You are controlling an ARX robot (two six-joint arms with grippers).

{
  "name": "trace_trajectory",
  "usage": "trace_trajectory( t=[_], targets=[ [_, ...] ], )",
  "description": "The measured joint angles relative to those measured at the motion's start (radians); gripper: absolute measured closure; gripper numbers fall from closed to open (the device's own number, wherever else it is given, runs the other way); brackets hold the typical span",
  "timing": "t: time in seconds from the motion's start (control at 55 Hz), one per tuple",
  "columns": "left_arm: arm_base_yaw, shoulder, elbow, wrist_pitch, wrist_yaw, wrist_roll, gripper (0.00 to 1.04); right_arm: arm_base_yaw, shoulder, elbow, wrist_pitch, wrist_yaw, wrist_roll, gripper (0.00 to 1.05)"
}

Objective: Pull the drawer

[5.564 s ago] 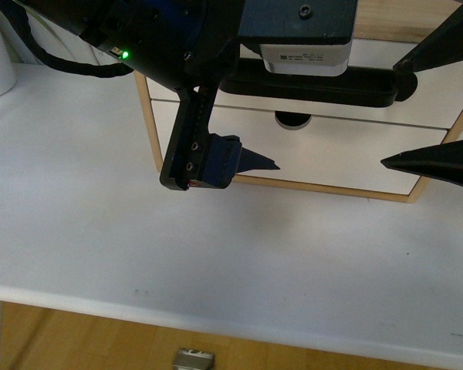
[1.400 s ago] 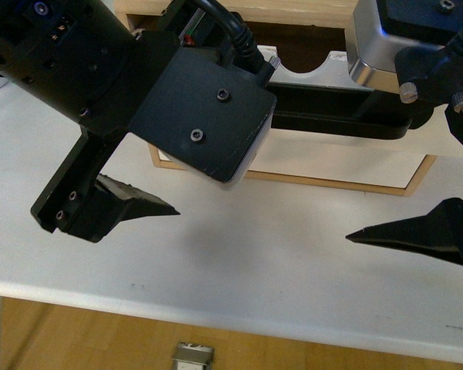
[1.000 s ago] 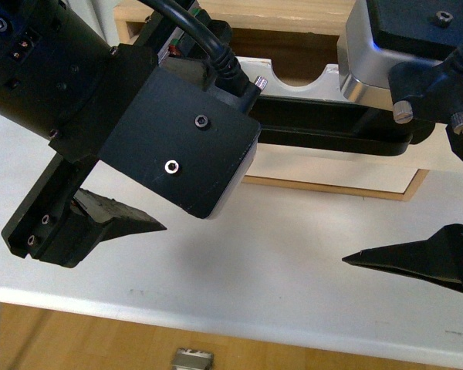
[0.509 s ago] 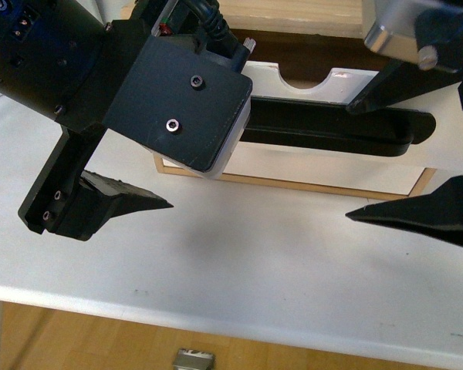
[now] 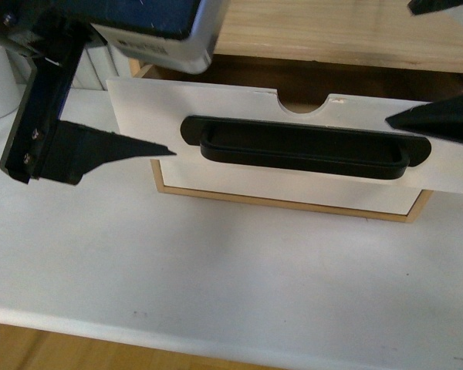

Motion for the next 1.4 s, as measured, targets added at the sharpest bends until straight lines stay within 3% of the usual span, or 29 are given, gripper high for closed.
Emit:
trace_trajectory(
  t=[0.291,0.545,0.782,1.036,1.182,1.327,1.4],
  targets=[
    [0.138,-0.098,-0.109,0.204,0.17,-0.237,0.06,-0.078,-0.187,-0.129,0.211,0.07,0.177,0.09],
    [0.324,-0.236,-0.302,0.573,0.269,-0.664,0.06,-0.131,-0.435,-0.299,0.346,0.177,0.379,0.09],
    [0.521,-0.386,-0.515,0.878,0.26,-1.09,0.06,-0.133,-0.724,-0.467,0.387,0.384,0.595,0.09],
    [0.686,-0.557,-0.749,0.951,0.253,-1.404,0.06,-0.002,-1.042,-0.572,0.233,0.693,0.776,0.09],
    [0.737,-0.608,-0.808,0.94,0.208,-1.556,0.06,0.019,-1.058,-0.575,0.228,0.724,0.811,0.09],
    [0.739,-0.61,-0.808,0.94,0.206,-1.601,0.06,0.024,-1.061,-0.576,0.217,0.735,0.832,0.1],
    [0.695,-0.659,-0.828,0.894,0.017,-1.63,0.18,0.018,-1.084,-0.588,0.163,0.746,0.915,0.22]
  ],
)
